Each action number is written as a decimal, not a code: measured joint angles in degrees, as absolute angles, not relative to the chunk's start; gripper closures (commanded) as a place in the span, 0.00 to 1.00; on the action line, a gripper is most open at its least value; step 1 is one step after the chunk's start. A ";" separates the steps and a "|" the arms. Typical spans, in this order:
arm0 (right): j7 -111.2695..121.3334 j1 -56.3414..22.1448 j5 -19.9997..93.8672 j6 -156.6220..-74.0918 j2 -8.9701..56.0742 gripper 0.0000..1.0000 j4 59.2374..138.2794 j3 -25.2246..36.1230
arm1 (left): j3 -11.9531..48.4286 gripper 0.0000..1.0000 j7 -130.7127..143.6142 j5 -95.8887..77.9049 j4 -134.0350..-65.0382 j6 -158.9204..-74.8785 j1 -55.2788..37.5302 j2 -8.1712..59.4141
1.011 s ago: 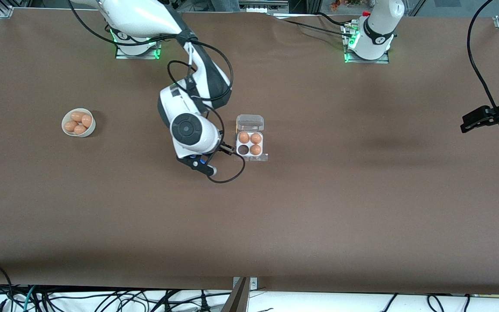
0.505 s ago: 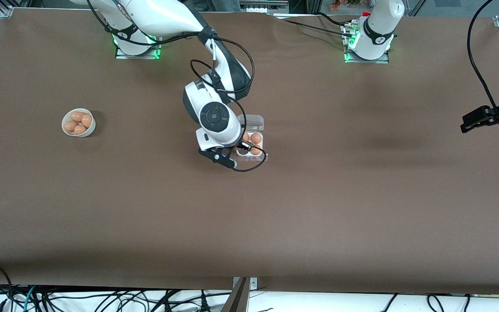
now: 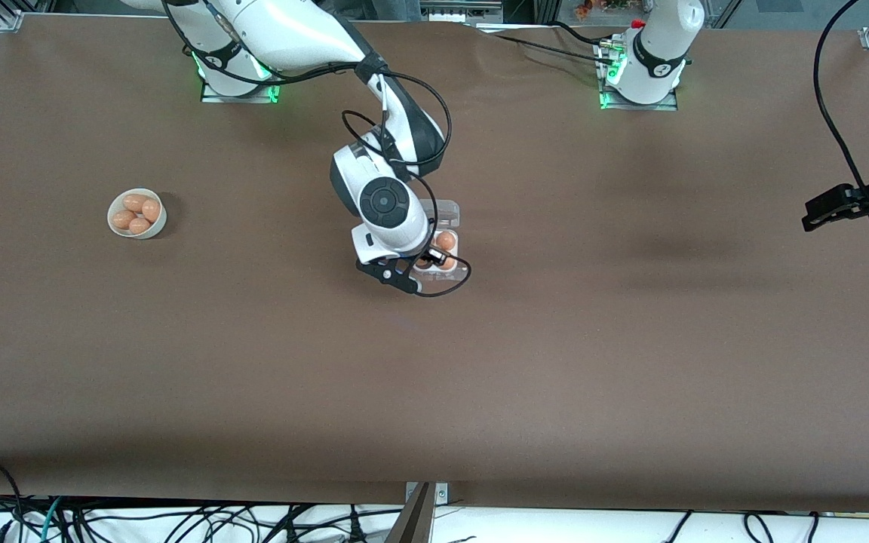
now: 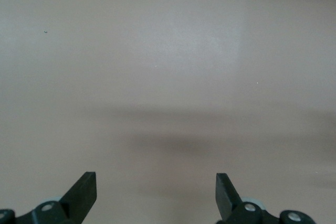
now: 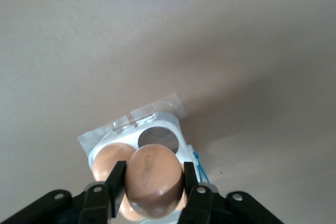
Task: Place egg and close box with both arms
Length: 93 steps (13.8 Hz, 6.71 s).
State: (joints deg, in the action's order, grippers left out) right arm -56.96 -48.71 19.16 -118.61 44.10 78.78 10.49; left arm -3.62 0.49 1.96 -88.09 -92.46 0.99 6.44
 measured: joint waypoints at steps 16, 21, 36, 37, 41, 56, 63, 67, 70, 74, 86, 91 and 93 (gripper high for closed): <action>-56.96 -49.05 21.27 -119.41 46.83 0.00 78.75 10.32 | -3.63 0.00 0.49 1.96 -88.09 -92.46 1.00 6.44; -56.94 -48.80 21.27 -120.79 46.80 0.00 76.85 11.14 | -3.62 0.00 0.49 1.96 -88.10 -92.46 0.99 6.45; -41.50 -47.69 21.26 -111.15 42.70 0.00 75.20 28.58 | 4.60 0.72 6.59 -15.18 -88.12 -83.05 -2.98 8.58; -40.64 -47.18 21.26 -110.29 41.93 0.00 75.22 28.83 | 4.63 0.81 8.38 -17.21 -88.13 -82.19 -3.92 9.19; -38.53 -39.08 17.22 -106.44 36.45 0.00 76.78 22.26 | 4.83 1.00 15.11 -18.96 -88.13 -81.57 -11.51 11.73; -7.14 -4.25 -0.45 -98.98 0.02 0.00 100.58 0.36 | 5.09 1.00 25.94 -28.70 -84.60 -82.92 -30.58 32.25; -6.86 -0.01 -1.08 -93.25 -2.02 0.00 94.51 0.07 | 5.11 1.00 32.08 -28.85 -80.50 -92.45 -36.16 39.48; -6.86 0.26 -1.07 -93.08 -2.00 0.00 94.48 0.01 | 5.07 1.00 33.41 -28.85 -80.47 -95.75 -37.67 41.86; -6.86 0.26 -1.06 -93.96 -1.66 0.00 94.51 -0.14 | 4.25 1.00 33.62 -28.85 -80.16 -97.04 -37.71 42.53; -6.86 0.24 -1.06 -95.34 -0.81 0.00 94.52 -0.50 | 1.17 1.00 33.62 -28.85 -76.09 -97.39 -37.44 42.53; -6.86 0.26 -1.06 -95.62 -0.25 0.00 94.53 -0.57 | -6.53 0.52 33.62 -26.78 -69.99 -98.38 -37.40 42.28; -6.86 0.26 -1.06 -95.64 -0.25 0.00 94.53 -0.57 | -19.16 0.01 22.78 -19.17 -61.91 -87.94 -36.05 38.90; -6.86 0.26 -1.06 -95.64 -0.25 0.00 94.53 -0.57 | -24.08 0.00 15.70 -15.22 -61.25 -86.10 -35.29 36.44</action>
